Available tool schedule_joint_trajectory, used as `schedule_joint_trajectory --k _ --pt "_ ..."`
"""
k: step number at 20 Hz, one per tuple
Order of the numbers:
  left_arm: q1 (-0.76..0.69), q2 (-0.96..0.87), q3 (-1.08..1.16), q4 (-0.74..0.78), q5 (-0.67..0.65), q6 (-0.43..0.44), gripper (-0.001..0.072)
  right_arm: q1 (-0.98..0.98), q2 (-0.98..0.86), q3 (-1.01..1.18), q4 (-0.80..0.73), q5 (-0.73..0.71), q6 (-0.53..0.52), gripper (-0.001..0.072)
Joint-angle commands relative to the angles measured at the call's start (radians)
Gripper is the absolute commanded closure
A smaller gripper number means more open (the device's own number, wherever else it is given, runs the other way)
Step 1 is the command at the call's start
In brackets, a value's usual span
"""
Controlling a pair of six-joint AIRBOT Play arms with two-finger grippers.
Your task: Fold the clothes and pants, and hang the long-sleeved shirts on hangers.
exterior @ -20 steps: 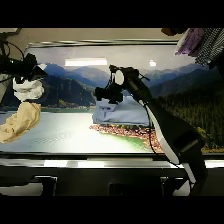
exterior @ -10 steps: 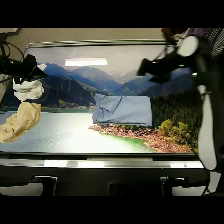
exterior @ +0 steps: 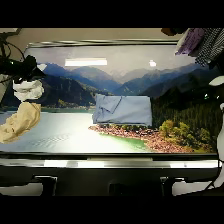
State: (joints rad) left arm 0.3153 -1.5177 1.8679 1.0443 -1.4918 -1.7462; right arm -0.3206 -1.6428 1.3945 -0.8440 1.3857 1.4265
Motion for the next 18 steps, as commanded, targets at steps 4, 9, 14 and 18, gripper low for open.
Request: schedule_joint_trajectory --k 4,9,14,18 --pt "0.0 -0.001 0.0 0.022 0.018 0.003 0.0687 0.046 -0.092 -0.152 0.148 -0.142 -0.155 0.008" --pt "0.0 -0.014 0.0 0.022 0.037 0.003 0.0687 0.142 -0.132 -0.152 0.152 -0.216 -0.146 0.0189" --pt "0.0 -0.015 0.0 0.022 0.037 0.004 0.0686 0.18 -0.118 -0.137 0.227 -0.219 -0.155 0.067" --pt "0.0 -0.015 0.0 0.022 0.036 0.004 0.0686 0.18 -0.082 0.034 0.201 -0.203 0.009 0.0672"
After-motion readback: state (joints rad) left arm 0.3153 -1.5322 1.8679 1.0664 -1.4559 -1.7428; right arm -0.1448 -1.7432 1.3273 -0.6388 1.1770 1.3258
